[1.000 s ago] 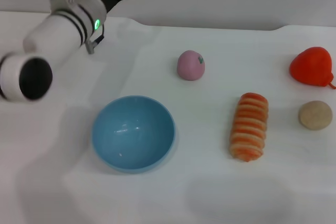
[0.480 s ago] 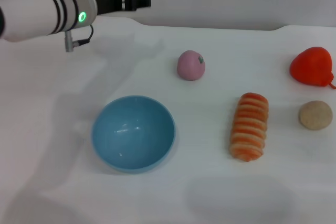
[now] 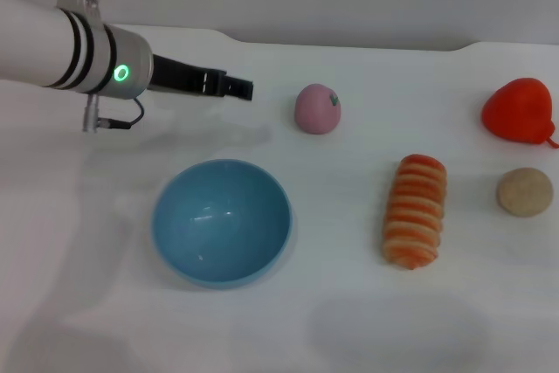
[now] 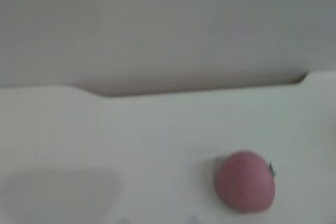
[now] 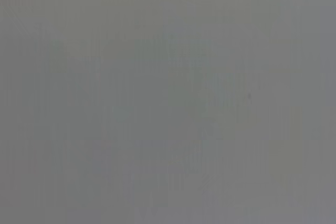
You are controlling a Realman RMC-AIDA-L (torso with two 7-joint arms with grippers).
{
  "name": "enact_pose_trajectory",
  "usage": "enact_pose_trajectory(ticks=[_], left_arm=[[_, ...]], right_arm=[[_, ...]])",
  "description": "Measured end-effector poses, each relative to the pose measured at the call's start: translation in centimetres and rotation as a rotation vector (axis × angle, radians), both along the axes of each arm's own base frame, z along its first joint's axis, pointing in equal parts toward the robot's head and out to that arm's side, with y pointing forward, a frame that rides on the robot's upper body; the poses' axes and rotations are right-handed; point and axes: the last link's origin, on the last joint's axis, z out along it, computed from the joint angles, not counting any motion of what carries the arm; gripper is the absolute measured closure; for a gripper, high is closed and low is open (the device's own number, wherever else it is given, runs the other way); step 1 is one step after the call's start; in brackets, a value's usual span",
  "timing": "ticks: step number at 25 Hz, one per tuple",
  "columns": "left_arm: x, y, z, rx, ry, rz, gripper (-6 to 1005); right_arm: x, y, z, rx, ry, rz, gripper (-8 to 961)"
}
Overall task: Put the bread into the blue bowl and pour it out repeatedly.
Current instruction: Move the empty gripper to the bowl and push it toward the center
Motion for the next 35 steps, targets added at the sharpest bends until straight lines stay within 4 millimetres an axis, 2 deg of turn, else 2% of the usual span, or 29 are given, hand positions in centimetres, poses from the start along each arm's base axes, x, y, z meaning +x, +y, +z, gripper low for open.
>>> enact_pose_trajectory(ticks=[7,16,20,25,35], left_arm=[[-0.6,-1.0,1.2,-0.030,0.100,0.074,127],[-1.3,-1.7,2.5,-0.046,0.175,0.148,127],[-1.2,-2.5,3.1,-0.040,0.181,0.170,127],[-1.1,-3.5,2.9,-0.074,0.190,0.190,127],[-2.4,-4.8,3.0,-0.133,0.252,0.259,127]], right_arm=[[0.2,0.2,0.5,0.013,0.017,-0.003,267],[2.2,-0.7,2.0,0.032,0.070,-0.049,268],[2.6,-0.6,1.8,0.013,0.071,-0.081,268],[2.4,0.0,1.4,-0.024,0.058,-0.093,268],[2.2,0.6,1.3,-0.052,0.042,-0.099,268]])
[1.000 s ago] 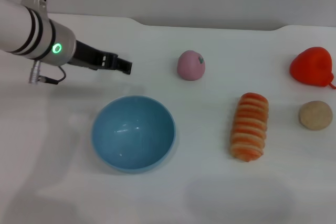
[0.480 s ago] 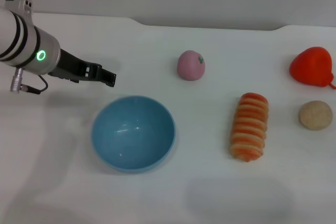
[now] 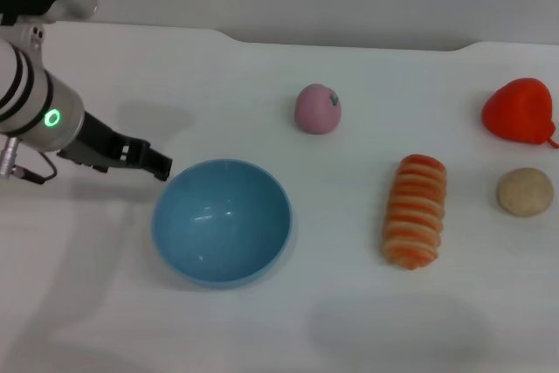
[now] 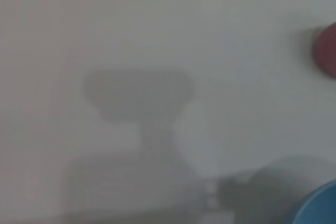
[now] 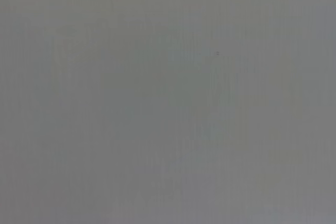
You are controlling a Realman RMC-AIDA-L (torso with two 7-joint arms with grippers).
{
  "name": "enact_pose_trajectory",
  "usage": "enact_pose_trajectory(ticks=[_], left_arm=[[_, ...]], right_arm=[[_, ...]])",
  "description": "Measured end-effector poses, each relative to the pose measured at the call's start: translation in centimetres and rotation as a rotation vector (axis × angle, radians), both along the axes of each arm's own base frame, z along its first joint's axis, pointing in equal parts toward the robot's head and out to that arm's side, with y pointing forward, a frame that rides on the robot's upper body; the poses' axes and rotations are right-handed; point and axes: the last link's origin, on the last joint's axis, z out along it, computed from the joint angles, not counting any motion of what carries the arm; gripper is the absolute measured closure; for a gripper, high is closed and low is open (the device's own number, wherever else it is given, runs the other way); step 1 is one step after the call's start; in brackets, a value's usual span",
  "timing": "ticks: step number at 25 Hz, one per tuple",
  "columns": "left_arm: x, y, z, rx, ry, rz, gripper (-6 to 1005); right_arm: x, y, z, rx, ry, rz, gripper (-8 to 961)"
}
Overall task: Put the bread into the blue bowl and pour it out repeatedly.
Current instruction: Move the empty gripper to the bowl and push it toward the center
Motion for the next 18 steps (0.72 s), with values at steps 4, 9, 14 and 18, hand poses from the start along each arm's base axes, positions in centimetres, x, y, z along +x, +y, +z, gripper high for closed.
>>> enact_pose_trajectory(ticks=[4,9,14,18], left_arm=[[0.0,-0.5,-0.1,-0.029,0.003,0.014,127],[0.7,-0.6,-0.4,-0.056,0.004,0.005,127],[1.0,-0.8,-0.6,-0.080,-0.005,0.010,127],[1.2,-0.9,-0.8,-0.099,-0.014,0.009,127]], right_arm=[[0.0,0.0,0.0,0.002,0.002,-0.002,267],[0.0,0.1,0.0,0.002,0.004,-0.001,268],[-0.1,0.0,-0.2,-0.001,0.010,-0.001,268],[0.0,-0.2,-0.3,-0.001,0.013,-0.005,269]])
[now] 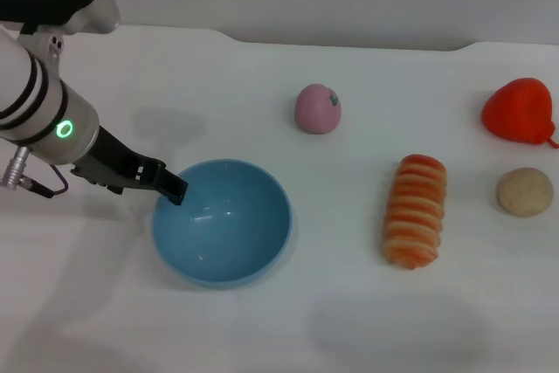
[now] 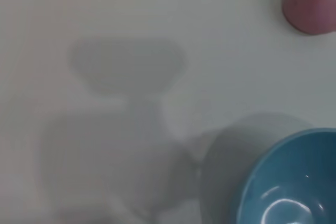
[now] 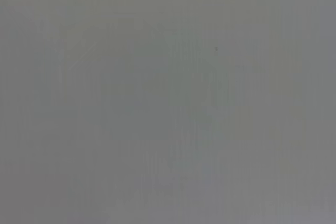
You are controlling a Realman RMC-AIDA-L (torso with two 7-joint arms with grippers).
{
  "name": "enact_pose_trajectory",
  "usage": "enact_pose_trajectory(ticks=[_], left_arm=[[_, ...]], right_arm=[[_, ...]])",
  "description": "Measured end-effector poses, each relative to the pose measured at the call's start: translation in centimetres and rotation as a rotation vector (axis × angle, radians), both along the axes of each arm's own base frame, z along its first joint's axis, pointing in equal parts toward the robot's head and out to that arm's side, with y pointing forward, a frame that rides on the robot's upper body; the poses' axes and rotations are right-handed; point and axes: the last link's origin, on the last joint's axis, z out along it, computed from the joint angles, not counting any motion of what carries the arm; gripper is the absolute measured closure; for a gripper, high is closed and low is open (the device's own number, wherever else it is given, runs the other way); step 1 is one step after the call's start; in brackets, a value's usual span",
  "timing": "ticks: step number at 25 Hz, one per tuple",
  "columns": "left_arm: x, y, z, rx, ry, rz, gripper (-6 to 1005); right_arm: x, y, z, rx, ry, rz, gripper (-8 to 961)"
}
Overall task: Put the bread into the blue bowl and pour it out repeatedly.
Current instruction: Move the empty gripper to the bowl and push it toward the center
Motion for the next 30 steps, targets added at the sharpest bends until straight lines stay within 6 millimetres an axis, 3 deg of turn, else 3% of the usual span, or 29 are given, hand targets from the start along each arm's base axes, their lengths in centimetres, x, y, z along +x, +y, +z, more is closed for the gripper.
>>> enact_pose_trajectory(ticks=[14,30], left_arm=[[-1.5,-0.1,-2.4,-0.042,-0.002,0.028,129],[-2.0,0.3,-4.5,-0.064,-0.051,0.020,143]], right_arm=[[0.0,-0.2,-0.3,-0.003,0.006,-0.001,267],[0.2,-0.6,-0.7,-0.008,0.016,-0.005,268]])
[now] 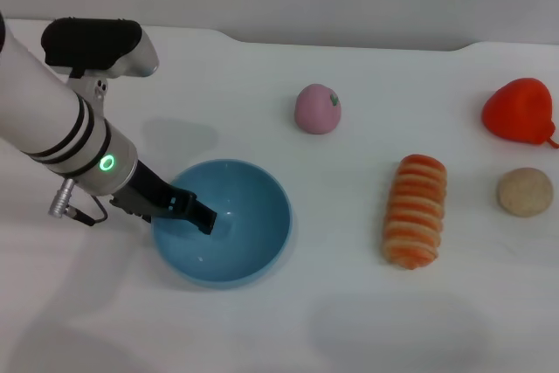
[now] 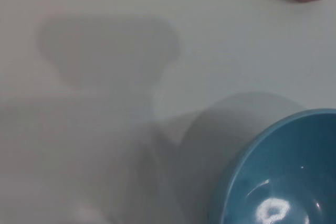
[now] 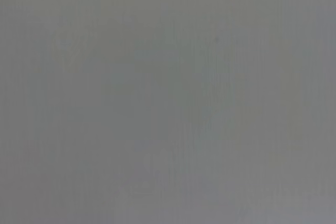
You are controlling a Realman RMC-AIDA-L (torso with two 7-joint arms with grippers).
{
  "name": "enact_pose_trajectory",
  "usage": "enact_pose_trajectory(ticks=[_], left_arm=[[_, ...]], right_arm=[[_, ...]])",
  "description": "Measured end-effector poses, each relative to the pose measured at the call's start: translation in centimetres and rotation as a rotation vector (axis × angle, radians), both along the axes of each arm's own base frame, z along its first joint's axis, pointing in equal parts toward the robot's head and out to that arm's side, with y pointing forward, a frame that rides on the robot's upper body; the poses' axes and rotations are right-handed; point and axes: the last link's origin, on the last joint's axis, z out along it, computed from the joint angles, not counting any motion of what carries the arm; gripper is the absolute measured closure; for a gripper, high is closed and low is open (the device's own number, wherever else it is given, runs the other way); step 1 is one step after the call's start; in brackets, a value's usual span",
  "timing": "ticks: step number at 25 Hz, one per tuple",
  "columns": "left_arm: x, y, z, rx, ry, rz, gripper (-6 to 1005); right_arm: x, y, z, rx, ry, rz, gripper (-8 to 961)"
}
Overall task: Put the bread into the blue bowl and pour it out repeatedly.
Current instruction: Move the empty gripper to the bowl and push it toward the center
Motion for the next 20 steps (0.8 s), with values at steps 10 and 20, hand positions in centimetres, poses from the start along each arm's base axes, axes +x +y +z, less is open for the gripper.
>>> enact_pose_trajectory(ticks=[10,20], left_arm=[[-0.11,0.12,-0.17,-0.013,0.006,-0.001,253],[-0.16,0.14,-0.18,-0.025,0.012,-0.025,554]], right_arm=[[-0.16,0.13,0.01,0.003,0.004,0.004,269],[-0.21,0.20,0.04,0.007,0.007,0.004,268]])
